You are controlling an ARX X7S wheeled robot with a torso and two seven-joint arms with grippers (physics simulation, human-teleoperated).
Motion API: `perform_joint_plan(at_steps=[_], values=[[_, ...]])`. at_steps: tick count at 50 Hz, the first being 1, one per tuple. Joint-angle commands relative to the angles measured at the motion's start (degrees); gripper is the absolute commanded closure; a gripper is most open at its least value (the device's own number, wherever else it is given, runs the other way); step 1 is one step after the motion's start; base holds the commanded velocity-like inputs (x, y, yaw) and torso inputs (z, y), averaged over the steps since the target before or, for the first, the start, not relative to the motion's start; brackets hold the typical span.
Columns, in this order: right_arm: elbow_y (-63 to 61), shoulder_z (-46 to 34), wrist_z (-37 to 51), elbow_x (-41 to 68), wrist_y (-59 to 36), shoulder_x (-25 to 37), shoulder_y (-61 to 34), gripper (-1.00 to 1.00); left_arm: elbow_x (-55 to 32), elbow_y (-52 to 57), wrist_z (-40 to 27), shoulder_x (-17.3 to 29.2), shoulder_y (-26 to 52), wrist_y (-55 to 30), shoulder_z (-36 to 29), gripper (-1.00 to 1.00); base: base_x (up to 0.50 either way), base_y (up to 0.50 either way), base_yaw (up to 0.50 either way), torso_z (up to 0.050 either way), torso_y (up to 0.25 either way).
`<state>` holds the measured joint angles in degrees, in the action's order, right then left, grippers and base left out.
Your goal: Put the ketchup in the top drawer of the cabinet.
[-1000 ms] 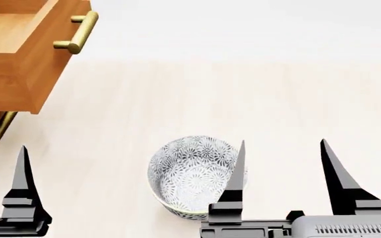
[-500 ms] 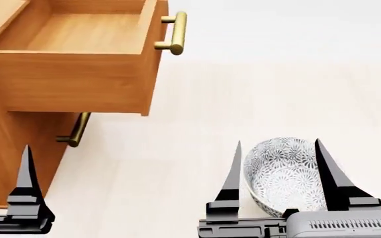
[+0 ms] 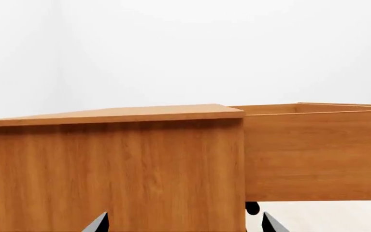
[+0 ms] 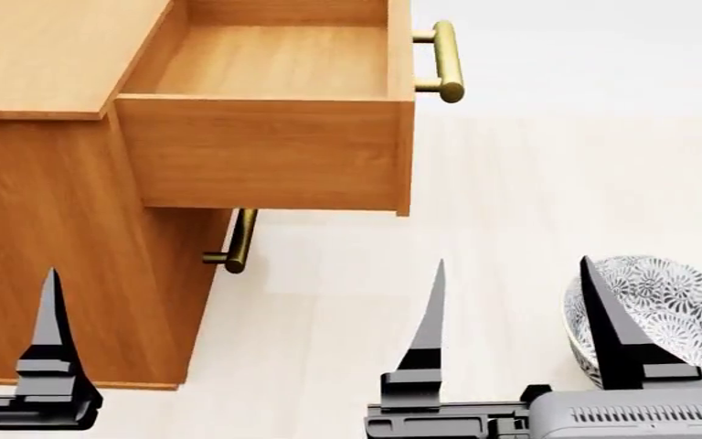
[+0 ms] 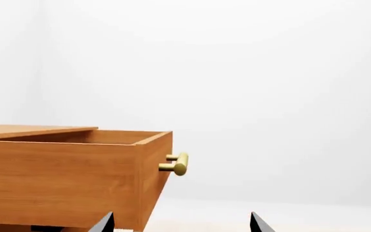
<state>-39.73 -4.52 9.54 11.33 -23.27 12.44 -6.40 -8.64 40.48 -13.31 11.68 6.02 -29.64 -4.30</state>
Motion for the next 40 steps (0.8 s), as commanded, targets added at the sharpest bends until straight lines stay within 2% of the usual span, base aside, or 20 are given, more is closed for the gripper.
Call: perform_joint_plan(at_steps=[1,28,31,40], values=[[0.3,0.0,0.5,0.9,0.8,0.4,0.0,-1.0,-0.6,-0.2,-0.6,0.4,0.0,0.2,-0.2,-1.0,0.0,0.0,0.0,0.0,0.0],[0.7,-0.4,1.8,2.9,0.3,1.4,-0.2,-1.0,-1.5,-0.2,-2.1,1.5,0.3,0.0,-1.1,-1.0,0.04,0.0,0.0,0.0,0.0],[1.1,-0.8,2.0,2.2,1.0,1.6,-0.1,-1.0,-1.6,-0.3,-2.3,1.6,0.4,0.0,-1.2,-1.0,0.0,-0.5,0.0,0.0,0.0],[2.0,-0.8,2.2,2.5,2.0,1.9,0.1,-1.0,-1.6,-0.9,-2.7,1.8,0.7,0.1,-1.7,-1.0,0.0,0.0,0.0,0.0,0.0]])
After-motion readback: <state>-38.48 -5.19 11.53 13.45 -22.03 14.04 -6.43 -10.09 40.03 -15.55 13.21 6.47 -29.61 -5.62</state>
